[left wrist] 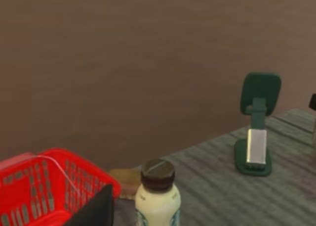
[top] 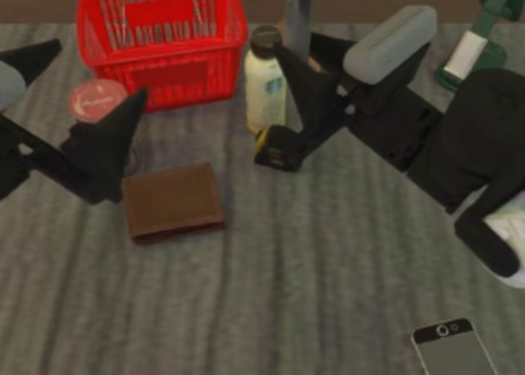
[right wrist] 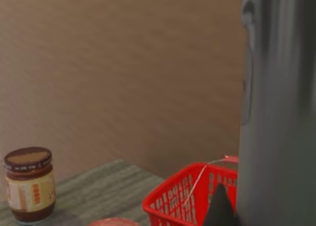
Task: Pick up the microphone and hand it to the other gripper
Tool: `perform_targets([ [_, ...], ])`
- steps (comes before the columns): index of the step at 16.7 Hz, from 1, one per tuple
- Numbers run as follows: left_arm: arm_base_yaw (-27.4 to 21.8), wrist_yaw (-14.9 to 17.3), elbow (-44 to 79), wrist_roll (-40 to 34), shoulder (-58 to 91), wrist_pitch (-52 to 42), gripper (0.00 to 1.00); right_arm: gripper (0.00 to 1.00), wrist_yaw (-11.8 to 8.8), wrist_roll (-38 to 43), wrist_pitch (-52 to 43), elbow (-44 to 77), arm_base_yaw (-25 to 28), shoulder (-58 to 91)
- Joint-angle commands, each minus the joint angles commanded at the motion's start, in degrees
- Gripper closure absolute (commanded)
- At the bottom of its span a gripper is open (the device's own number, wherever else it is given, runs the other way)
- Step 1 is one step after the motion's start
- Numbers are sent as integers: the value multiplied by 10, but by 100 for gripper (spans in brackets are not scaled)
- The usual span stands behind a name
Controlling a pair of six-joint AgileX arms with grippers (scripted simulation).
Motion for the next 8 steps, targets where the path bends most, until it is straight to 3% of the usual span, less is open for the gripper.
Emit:
perform_targets([
  [5, -57, 85, 103, 3, 176, 70, 0, 100, 0, 0, 0, 0, 0, 0],
  [8, -73, 110, 129, 3, 224, 86, 0, 100, 0, 0, 0, 0, 0, 0],
])
